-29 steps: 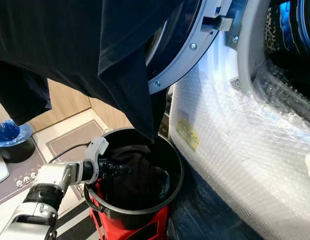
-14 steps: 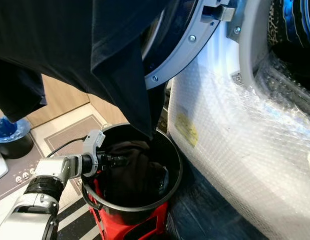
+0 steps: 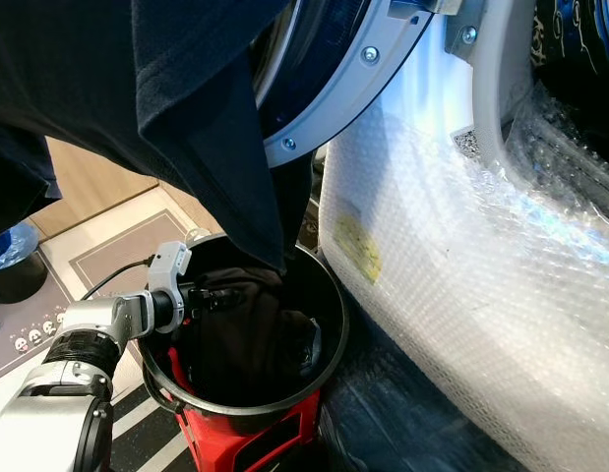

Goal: Clothes washing

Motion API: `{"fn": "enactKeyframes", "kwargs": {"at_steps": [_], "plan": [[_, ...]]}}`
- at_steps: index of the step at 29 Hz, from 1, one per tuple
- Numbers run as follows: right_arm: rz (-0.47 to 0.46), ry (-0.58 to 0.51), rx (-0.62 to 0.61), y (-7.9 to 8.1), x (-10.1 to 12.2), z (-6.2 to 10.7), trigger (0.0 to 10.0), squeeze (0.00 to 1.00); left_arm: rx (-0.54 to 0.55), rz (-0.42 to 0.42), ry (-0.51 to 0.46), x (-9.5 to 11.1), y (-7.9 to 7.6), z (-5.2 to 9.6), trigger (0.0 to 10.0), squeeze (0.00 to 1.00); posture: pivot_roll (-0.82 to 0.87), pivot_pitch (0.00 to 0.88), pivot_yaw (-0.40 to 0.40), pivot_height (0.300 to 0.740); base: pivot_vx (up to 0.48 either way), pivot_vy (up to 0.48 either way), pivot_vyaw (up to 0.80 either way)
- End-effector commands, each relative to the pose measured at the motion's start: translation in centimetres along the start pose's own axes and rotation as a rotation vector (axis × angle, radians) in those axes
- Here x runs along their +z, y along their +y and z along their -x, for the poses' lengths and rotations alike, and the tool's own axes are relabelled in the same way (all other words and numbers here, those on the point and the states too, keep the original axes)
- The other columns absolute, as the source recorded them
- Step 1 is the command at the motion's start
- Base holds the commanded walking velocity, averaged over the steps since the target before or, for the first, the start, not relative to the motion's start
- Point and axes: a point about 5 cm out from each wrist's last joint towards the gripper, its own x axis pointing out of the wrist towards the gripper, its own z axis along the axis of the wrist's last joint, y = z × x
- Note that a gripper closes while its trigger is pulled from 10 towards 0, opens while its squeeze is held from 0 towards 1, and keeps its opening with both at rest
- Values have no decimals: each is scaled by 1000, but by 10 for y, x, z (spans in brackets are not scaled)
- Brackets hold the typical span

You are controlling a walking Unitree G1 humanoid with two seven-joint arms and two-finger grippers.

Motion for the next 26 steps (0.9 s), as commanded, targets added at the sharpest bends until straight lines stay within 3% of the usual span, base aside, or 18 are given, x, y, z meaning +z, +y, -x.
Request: {"fn": "enactKeyframes", "kwargs": {"at_steps": [1, 7, 15, 22, 24, 25, 26], "plan": [[-21, 50, -14, 0, -11, 12, 10000, 0, 36, 17, 24, -9, 8, 3, 10000, 0, -246, 359, -97, 740, 0, 0, 0], [-27, 57, -18, 1, -14, 16, 10000, 0, 25, 27, 79, -13, 5, -1, 10000, 0, -256, 361, -88, 740, 0, 0, 0], [-46, 59, -17, 10, -18, 15, 10000, 0, -174, -7, 262, -29, -11, -5, 10000, 0, -251, 351, -67, 740, 0, 0, 0], [-54, 52, -10, 15, -17, 9, 10000, 0, -185, 3, 313, -37, -9, -1, 10000, 0, -237, 339, -56, 740, 0, 0, 0], [-55, 50, -9, 16, -16, 8, 10000, 0, -182, 12, 327, -39, -7, 2, 4745, 0, -235, 337, -54, 740, 0, 0, 0], [-55, 50, -9, 16, -16, 8, 10000, 0, -182, 12, 327, -39, -7, 2, 4745, 0, -235, 337, -54, 740, 0, 0, 0], [-57, 49, -9, 16, -16, 7, 10000, 0, -181, 17, 336, -40, -5, 3, 0, 0, -235, 336, -54, 740, 0, 0, 0]]}}
